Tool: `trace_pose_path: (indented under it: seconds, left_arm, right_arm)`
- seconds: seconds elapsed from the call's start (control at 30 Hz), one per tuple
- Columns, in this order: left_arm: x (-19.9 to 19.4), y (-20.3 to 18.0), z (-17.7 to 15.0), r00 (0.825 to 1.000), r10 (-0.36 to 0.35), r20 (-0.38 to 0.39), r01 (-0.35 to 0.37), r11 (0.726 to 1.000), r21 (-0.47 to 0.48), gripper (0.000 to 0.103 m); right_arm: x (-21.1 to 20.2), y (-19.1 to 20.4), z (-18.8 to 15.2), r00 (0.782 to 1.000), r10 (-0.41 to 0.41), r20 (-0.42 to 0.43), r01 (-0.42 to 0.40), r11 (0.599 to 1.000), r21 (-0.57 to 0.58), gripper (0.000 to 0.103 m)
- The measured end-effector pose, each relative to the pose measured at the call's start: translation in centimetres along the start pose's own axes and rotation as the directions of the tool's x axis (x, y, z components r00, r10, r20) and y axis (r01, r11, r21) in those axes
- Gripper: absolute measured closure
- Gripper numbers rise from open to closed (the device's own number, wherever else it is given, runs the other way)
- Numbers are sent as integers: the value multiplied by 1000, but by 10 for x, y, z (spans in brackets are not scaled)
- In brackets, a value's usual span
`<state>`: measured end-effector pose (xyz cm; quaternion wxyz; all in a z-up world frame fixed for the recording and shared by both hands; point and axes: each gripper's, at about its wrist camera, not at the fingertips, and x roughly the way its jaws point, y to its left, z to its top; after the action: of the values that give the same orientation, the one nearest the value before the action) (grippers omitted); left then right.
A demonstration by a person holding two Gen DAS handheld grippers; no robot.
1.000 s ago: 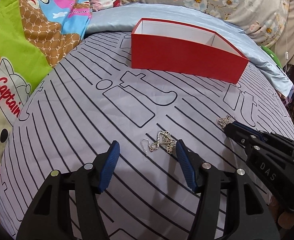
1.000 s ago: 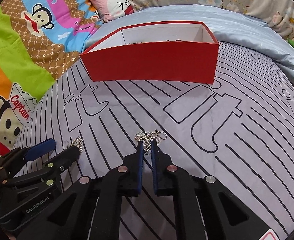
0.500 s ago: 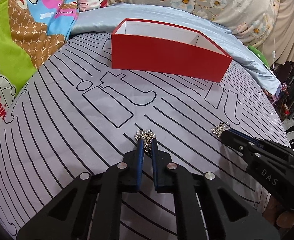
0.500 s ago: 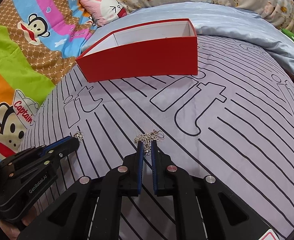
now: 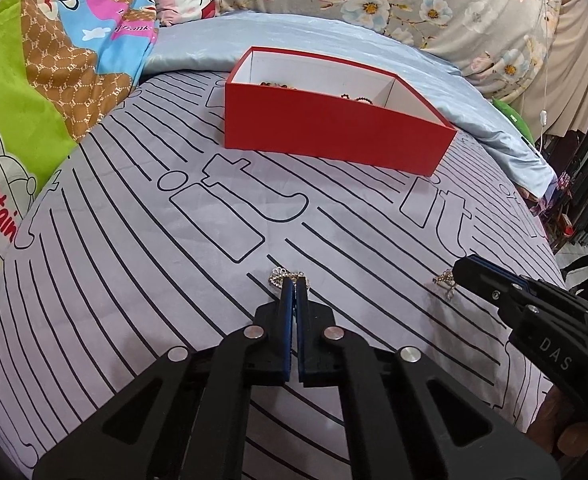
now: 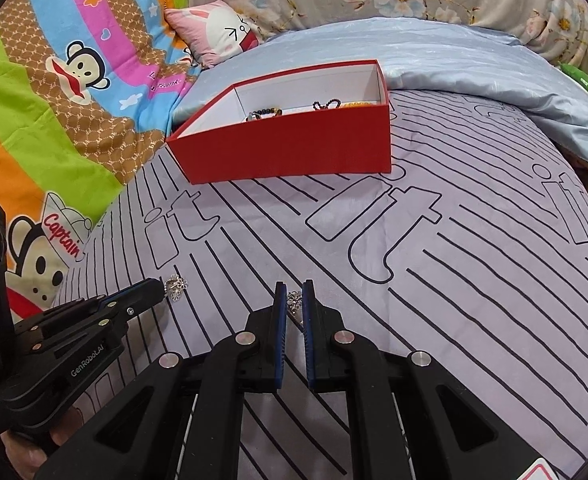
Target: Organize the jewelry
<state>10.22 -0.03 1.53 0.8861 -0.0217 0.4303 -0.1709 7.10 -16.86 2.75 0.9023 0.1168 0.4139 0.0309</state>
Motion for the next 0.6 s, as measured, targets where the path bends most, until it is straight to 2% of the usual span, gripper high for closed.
trace_pose_path:
  seconds: [0.1,0.13,0.4,0.6]
  left_arm:
    - [-4,2,2,1000,-1,8,1,1000,-7,102]
    - [-6,2,3,1000,-2,10,2,1000,-9,102]
    - [-17,3,8,999,-7,35,7,1000,-8,102]
    - [-18,2,8,999,-13,32,13,1000,-7,102]
  right_arm:
    - [-4,-1,1,1000,2,9,-2,1000,2,96]
    - [-5,0,2,1000,3,10,-3,1000,1,102]
    - [-9,-1,4,1000,2,18,-2,1000,-2,102]
    - [-5,-9,-6,1000,-11,-12,11,1000,6,102]
